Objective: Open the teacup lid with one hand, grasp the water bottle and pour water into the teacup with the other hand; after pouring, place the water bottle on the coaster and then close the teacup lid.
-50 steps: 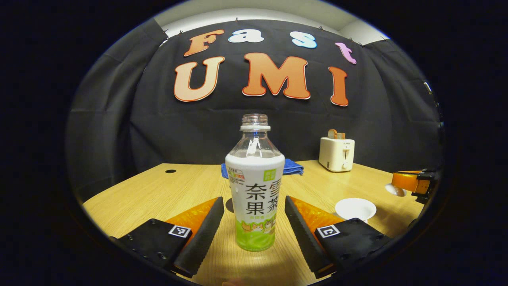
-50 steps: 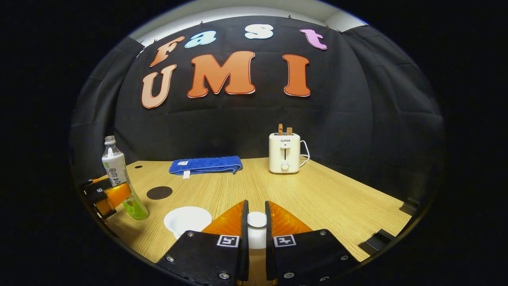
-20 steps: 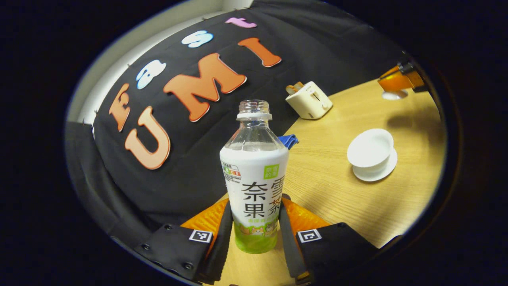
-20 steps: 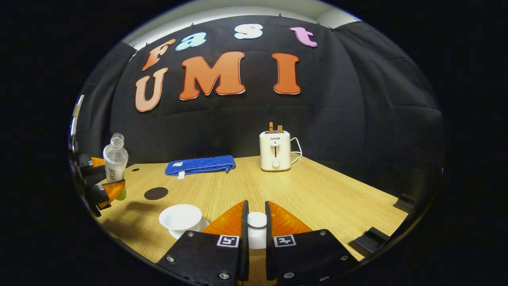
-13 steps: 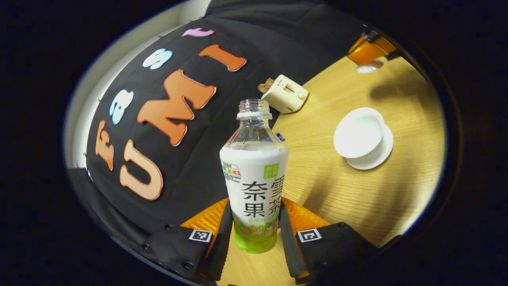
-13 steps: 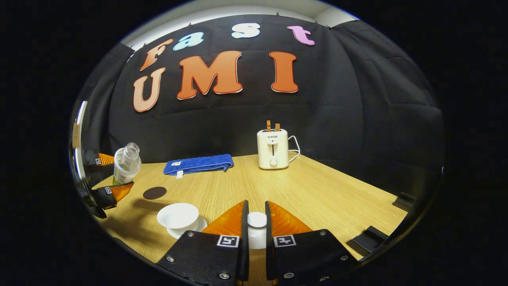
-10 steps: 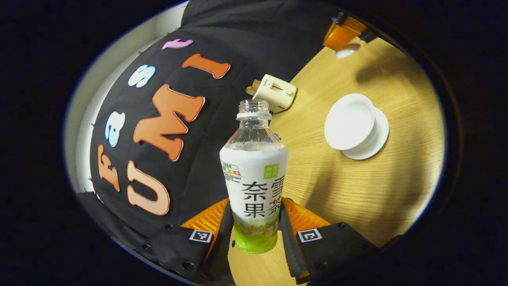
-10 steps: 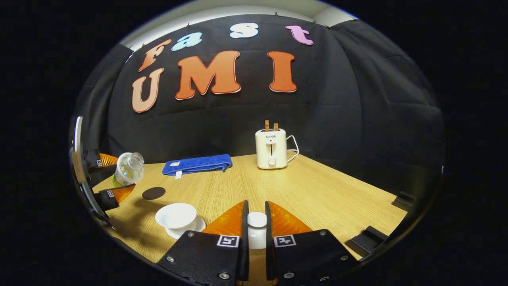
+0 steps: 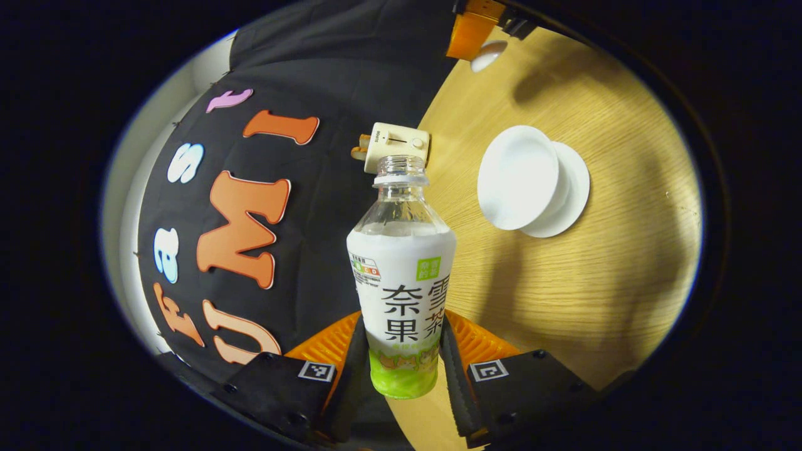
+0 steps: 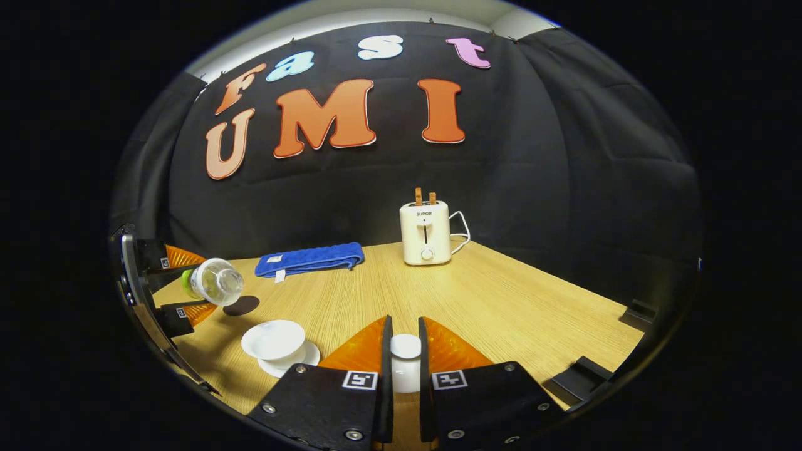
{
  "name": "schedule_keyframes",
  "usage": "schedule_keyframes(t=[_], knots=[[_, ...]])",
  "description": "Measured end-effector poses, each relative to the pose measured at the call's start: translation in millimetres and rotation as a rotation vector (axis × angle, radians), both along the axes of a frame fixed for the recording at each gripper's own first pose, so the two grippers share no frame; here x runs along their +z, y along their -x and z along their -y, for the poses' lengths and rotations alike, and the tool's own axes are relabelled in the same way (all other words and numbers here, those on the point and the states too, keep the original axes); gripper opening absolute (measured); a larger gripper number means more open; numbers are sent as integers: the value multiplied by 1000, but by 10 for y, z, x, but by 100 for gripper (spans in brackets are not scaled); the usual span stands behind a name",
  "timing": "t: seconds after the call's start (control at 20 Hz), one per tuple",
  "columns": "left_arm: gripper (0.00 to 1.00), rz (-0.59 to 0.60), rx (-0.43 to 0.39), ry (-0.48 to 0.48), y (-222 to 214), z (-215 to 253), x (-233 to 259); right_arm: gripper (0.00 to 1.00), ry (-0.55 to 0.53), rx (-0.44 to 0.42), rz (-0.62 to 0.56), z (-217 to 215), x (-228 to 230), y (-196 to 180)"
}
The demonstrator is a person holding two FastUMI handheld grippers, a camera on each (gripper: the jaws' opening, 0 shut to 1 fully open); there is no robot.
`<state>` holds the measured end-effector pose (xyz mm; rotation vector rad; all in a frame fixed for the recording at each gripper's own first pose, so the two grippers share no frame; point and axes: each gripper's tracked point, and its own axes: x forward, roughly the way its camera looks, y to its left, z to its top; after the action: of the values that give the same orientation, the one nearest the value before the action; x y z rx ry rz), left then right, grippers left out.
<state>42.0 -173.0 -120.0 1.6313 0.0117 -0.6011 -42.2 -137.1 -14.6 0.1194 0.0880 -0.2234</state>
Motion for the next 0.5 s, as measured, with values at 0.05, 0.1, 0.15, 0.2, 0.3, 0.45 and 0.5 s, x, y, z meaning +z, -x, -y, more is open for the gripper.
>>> schedule_keyframes(t=[0.05, 0.1, 0.15, 0.2, 0.3, 0.45, 0.5], knots=[[61, 9, -15, -25, 21, 7, -19, 17, -1, 1, 0, 15, -6, 4], [61, 19, -28, -47, 41, 25, -33, 17, -3, 1, -1, 18, -8, 6], [61, 26, -36, -69, 19, 31, -51, 17, -4, 1, -1, 28, -20, 13], [61, 32, -42, -90, -20, 10, -51, 17, -6, 0, -2, 35, -23, 17], [61, 41, -48, -121, -81, 10, -15, 17, -11, -1, -5, 54, -38, 11], [64, 51, -92, -195, -91, 39, 31, 17, -18, -1, -9, 76, -59, 5], [64, 49, -104, -225, -93, 40, 34, 17, -20, 1, -9, 64, -54, 4]])
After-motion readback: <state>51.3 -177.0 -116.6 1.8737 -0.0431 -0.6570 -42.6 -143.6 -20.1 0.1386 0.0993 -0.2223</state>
